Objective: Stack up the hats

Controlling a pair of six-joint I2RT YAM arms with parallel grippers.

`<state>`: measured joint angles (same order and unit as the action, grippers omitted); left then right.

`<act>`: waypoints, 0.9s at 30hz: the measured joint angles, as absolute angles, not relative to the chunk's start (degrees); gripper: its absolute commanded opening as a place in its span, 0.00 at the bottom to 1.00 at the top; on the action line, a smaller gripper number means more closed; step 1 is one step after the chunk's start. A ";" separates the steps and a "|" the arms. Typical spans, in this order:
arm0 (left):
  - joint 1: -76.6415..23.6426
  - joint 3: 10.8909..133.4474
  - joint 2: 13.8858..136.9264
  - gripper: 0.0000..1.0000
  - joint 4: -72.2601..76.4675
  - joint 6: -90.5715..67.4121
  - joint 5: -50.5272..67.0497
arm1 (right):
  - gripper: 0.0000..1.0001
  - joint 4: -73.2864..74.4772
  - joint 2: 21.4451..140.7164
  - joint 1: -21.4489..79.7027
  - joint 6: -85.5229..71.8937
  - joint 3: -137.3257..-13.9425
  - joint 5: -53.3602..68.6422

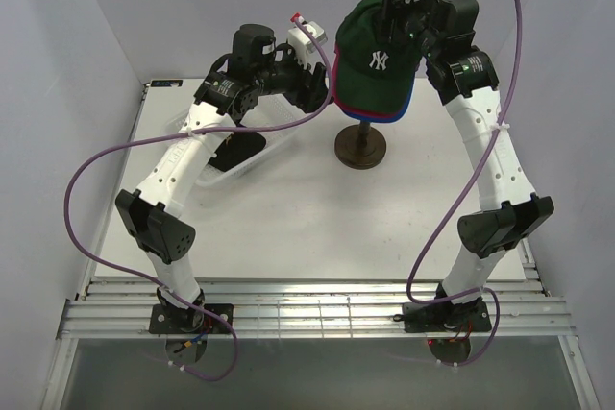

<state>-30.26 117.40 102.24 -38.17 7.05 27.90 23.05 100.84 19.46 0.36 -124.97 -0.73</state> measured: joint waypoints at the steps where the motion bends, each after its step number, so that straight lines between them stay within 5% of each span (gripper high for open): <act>1: -30.26 117.40 102.24 0.76 -38.15 7.05 27.88 | 0.70 23.20 100.82 19.46 0.32 -124.97 -0.89; 9: -30.24 118.04 102.24 0.76 -38.20 7.07 27.22 | 0.93 26.57 100.73 19.33 0.51 -126.76 -1.10; 27: -28.05 119.70 102.19 0.73 -38.20 8.34 20.73 | 0.97 24.32 92.07 19.18 1.93 -127.63 -4.38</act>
<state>-28.05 119.70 102.19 -38.20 8.34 20.73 24.32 92.07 19.18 1.93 -127.63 -4.38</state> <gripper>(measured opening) 0.713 0.972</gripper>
